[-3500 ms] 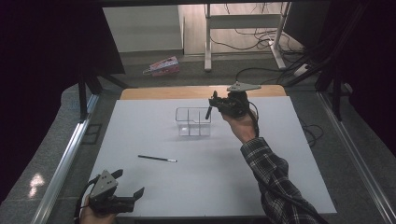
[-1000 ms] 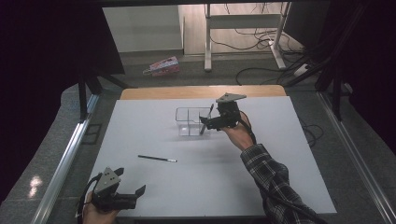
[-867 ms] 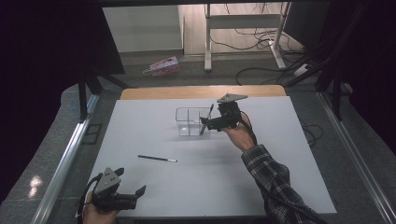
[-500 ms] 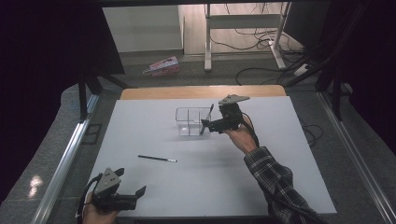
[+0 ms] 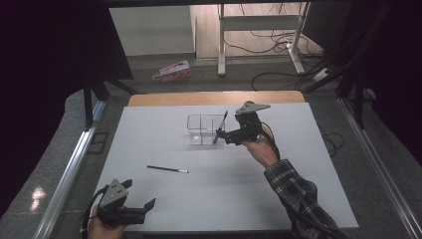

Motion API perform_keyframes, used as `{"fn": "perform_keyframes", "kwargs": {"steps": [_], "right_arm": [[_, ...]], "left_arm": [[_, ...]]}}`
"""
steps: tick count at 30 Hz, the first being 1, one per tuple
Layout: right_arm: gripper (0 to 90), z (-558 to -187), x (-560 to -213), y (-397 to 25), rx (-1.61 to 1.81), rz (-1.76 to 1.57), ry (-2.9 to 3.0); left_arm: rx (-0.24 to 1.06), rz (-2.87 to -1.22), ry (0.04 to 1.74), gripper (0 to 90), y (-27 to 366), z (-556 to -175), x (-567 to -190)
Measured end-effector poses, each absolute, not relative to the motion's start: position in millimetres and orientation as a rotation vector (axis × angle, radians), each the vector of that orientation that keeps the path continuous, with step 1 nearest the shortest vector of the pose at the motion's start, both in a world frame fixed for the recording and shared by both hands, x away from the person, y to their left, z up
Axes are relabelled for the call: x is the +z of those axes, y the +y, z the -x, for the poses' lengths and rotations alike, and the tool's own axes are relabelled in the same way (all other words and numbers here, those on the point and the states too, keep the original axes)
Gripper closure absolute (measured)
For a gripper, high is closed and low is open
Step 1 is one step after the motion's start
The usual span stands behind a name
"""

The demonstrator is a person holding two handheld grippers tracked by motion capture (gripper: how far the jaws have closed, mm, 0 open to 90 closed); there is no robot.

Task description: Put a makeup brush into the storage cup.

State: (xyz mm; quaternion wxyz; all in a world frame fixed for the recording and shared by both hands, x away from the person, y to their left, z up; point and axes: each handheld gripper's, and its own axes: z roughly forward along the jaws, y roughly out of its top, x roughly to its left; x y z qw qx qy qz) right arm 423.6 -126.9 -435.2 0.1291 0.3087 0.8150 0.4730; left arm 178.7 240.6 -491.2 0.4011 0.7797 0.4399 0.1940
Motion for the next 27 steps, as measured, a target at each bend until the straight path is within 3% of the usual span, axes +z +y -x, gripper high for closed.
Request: {"fn": "perform_keyframes", "kwargs": {"steps": [27], "right_arm": [[0.0,-394.8,-441.9,-140.7,1.384,-0.879,2.448]], "left_arm": [[0.491,-1.976,1.104,1.4,240.4,-178.4,-491.2]]}}
